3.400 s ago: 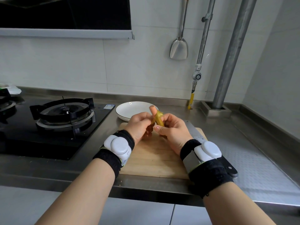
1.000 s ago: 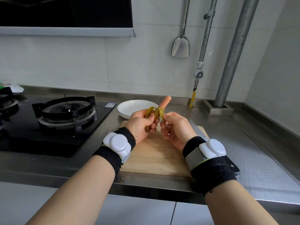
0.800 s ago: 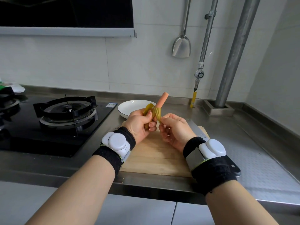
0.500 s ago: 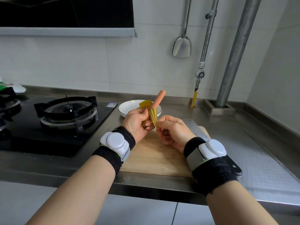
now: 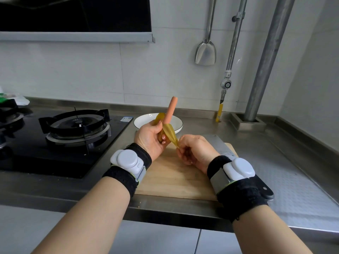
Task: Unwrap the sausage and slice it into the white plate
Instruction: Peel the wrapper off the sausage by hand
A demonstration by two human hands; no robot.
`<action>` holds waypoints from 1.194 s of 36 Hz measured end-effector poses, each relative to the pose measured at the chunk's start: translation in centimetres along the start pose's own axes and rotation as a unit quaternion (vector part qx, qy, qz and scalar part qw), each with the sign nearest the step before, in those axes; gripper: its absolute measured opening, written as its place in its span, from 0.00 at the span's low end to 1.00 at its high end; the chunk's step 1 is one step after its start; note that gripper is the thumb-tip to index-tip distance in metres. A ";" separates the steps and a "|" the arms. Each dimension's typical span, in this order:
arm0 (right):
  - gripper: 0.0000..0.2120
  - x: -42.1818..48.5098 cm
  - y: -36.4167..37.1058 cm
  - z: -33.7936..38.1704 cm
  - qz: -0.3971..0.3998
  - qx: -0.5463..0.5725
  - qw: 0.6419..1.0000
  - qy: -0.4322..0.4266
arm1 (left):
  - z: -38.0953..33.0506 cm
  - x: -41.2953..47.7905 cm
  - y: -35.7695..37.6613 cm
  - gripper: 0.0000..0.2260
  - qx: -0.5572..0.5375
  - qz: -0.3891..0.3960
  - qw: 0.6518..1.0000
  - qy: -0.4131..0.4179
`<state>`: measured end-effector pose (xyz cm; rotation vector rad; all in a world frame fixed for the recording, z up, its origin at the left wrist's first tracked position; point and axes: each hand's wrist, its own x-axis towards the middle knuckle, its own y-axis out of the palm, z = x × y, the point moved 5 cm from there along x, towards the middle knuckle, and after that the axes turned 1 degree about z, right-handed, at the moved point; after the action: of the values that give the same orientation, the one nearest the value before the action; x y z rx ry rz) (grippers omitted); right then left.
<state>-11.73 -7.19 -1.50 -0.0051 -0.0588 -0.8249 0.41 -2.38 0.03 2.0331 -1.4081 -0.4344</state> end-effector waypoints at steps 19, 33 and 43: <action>0.09 -0.3 -1.6 0.5 -0.122 0.010 0.984 -0.132 | 1.7 0.0 1.0 0.09 0.158 0.072 0.985 -0.017; 0.06 -0.3 -2.6 0.6 -0.133 0.185 0.970 -0.089 | 1.7 0.4 0.0 0.05 0.164 0.007 0.986 0.001; 0.10 -0.4 -2.5 0.7 -0.111 0.237 0.963 -0.069 | 1.7 0.1 0.6 0.05 0.214 0.065 0.975 0.022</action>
<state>-13.87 -8.61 -0.90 0.4015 -0.3940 -1.0171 -0.98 -3.14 -0.89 2.2434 -1.7078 -0.0262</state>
